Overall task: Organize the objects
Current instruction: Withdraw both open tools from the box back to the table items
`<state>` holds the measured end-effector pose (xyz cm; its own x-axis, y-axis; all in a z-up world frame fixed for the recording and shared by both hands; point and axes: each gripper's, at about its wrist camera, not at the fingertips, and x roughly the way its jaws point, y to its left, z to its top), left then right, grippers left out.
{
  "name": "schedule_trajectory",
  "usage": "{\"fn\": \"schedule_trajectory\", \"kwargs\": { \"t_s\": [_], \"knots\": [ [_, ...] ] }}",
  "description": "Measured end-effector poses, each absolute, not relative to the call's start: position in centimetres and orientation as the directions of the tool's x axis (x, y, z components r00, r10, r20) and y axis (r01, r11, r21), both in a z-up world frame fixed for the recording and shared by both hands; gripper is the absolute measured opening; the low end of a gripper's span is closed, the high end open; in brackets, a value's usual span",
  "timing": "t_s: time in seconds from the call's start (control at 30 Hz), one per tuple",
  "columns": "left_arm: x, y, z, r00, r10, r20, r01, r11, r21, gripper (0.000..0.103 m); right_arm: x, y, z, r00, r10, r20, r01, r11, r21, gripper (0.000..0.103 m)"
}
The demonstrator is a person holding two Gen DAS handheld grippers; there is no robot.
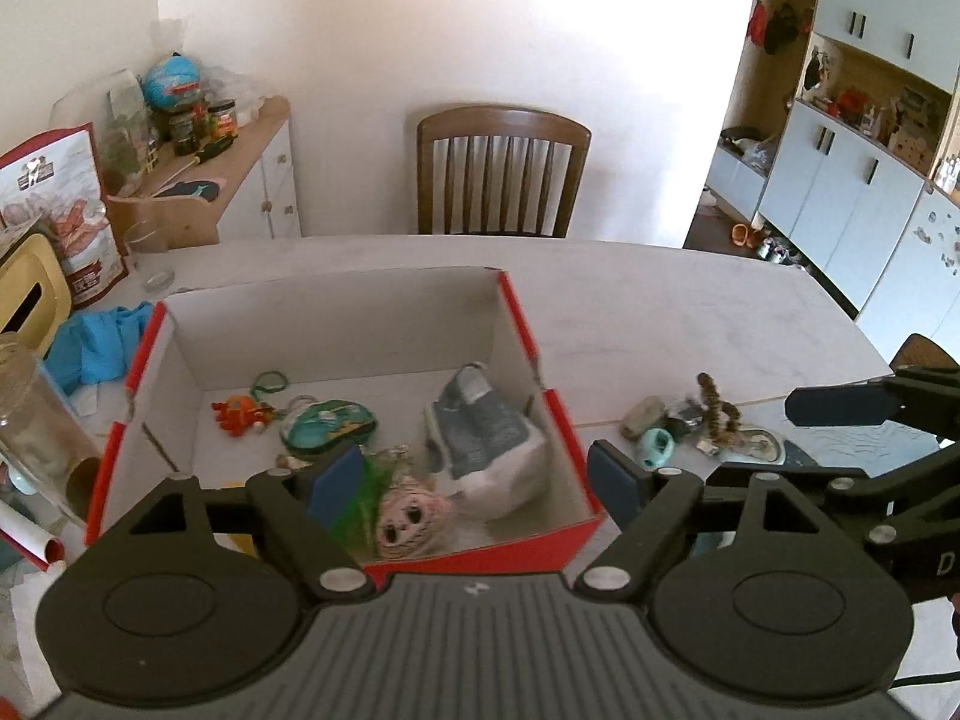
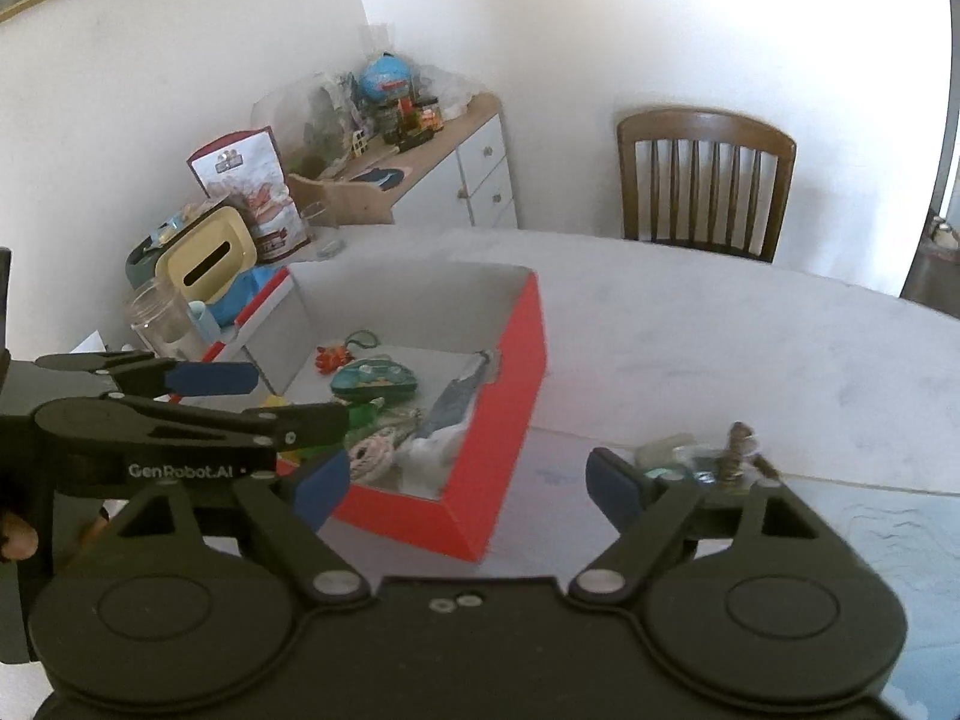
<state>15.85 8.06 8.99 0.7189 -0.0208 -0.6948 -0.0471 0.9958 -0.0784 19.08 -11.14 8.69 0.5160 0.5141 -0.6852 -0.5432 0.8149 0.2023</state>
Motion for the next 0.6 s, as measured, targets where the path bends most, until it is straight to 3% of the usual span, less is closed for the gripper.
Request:
{"fn": "schedule_trajectory", "kwargs": {
  "t_s": [0.4,0.6],
  "knots": [
    [16.8,1.4,8.8,0.732,-0.035,-0.681,-0.015,0.998,-0.068,0.086,19.3,-17.5,8.4,0.58,0.468,-0.666,-0.513,0.846,0.148,0.087],
    [17.7,-1.7,8.5,0.735,-0.053,-0.676,0.004,0.997,-0.074,0.099,19.9,-20.9,8.2,0.596,0.454,-0.662,-0.494,0.857,0.144,0.09]
  ]
}}
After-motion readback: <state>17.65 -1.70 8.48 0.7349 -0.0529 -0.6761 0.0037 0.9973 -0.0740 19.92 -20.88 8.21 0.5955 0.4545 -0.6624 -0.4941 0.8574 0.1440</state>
